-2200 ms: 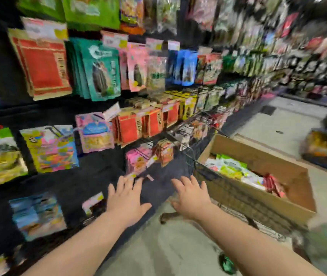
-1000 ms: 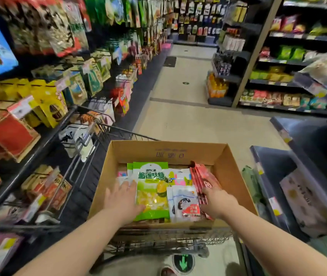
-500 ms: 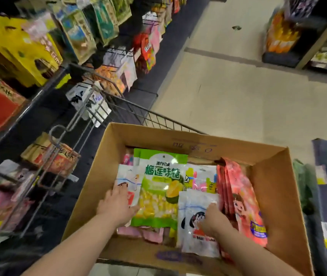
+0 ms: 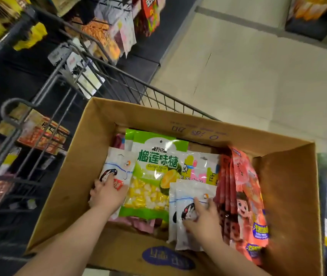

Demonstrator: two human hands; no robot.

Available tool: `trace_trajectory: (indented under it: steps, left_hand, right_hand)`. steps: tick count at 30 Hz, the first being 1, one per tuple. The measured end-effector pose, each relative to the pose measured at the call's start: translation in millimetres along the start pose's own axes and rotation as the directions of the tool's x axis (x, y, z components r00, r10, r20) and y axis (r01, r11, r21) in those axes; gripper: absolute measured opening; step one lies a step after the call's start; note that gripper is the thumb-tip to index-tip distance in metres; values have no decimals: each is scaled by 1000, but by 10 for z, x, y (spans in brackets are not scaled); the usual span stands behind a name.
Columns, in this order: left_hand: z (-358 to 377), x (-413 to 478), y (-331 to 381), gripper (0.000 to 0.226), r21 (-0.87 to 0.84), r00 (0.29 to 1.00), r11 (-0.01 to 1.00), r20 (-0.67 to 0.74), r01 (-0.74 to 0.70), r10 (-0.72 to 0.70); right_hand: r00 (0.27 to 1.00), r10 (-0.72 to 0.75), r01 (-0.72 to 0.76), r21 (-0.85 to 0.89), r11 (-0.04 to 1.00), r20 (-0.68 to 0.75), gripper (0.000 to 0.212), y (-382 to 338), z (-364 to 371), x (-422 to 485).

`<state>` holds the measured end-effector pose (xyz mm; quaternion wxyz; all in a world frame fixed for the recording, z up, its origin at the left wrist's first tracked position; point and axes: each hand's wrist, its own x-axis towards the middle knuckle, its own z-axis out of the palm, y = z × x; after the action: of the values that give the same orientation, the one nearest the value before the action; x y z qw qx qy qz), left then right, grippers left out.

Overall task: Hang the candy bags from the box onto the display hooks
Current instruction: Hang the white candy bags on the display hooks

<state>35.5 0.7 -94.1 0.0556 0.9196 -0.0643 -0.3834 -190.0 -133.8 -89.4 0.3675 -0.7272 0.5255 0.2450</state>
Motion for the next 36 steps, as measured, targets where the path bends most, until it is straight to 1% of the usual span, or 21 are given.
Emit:
trace_trajectory:
  steps: [3, 5, 7, 9, 11, 12, 14, 16, 18, 19, 21, 24, 27, 29, 30, 31, 32, 33, 34, 35, 36]
  left_hand:
    - [6, -56, -77, 60, -54, 1000, 998, -15, -28, 27]
    - [-26, -114, -112, 54, -41, 999, 998, -37, -39, 37]
    - [-46, -156, -108, 53, -34, 998, 999, -57, -18, 16]
    - [-44, -142, -93, 52, -118, 997, 993, -83, 1, -11]
    - [-14, -90, -90, 44, -256, 997, 966, -57, 30, -46]
    - [-2, -60, -93, 44, -310, 998, 950, -30, 43, -55]
    - [-2, -40, -89, 51, -389, 996, 917, 0, 86, -94]
    - [-30, -67, -63, 57, -458, 992, 882, -7, 108, -125]
    - [-34, -110, -42, 56, -533, 995, 841, 11, 92, -102]
    - [-37, -156, -17, 51, -558, 996, 825, 26, 84, -84]
    - [-7, -201, 15, 48, -574, 998, 817, 9, 59, -65]
    - [23, -280, 18, 50, -620, 997, 781, 51, 75, -55]
    - [-3, -395, -14, 29, -721, 988, 687, 150, 88, 31]
    - [-68, -511, -6, 21, -778, 986, 623, 153, 80, 64]
    - [-108, -555, -3, 19, -799, 987, 596, 145, 73, 73]
    - [-160, -603, 1, 18, -816, 987, 575, 136, 63, 84]
    - [-214, -643, 3, 17, -831, 987, 553, 128, 56, 93]
    - [-276, -675, 2, 17, -844, 988, 533, 122, 50, 99]
    - [-347, -715, -1, 17, -857, 988, 514, 114, 46, 102]
    - [-427, -761, -5, 16, -870, 988, 492, 106, 40, 108]
    - [-509, -808, -14, 15, -883, 990, 469, 90, 29, 108]
  right_hand:
    - [999, 34, -30, 167, 986, -23, 67, -9, -8, 16]
    - [996, 60, -35, 302, 953, -73, 60, -31, 0, 23]
    - [986, 103, -36, 434, 900, -132, 60, -34, 2, 31]
    - [969, 179, -58, 550, 833, -169, 66, -30, -12, 35]
    - [959, 226, -70, 629, 774, -170, 64, -26, -15, 36]
    - [957, 245, -86, 654, 752, -157, 61, -35, -17, 38]
    - [954, 270, -113, 677, 727, -131, 49, -48, 1, 41]
    - [955, 265, -109, 678, 727, -131, 36, -62, 41, 12]
    - [955, 250, -86, 661, 746, -158, 29, -58, 89, -9]
    - [956, 240, -72, 653, 754, -171, 27, -51, 100, -17]
    - [960, 222, -57, 652, 756, -173, 26, -62, 82, -44]
    - [965, 208, -37, 706, 707, -157, 27, -70, 40, -56]
    - [974, 186, -31, 739, 673, -128, 13, -128, -4, -115]
    - [981, 155, -11, 766, 643, -116, 9, -190, -54, -184]
    - [988, 109, 15, 773, 634, -109, 12, -238, -104, -242]
    - [994, 63, 33, 773, 633, -94, 23, -298, -144, -276]
    - [996, 28, 48, 768, 639, -86, 45, -350, -184, -282]
    - [997, -2, 62, 781, 622, -78, 67, -413, -239, -295]
    - [997, -29, 79, 794, 603, -78, 76, -450, -274, -255]
    - [993, -73, 118, 796, 594, -93, 73, -489, -313, -205]
    - [987, -115, 157, 785, 599, -109, 63, -601, -412, -227]
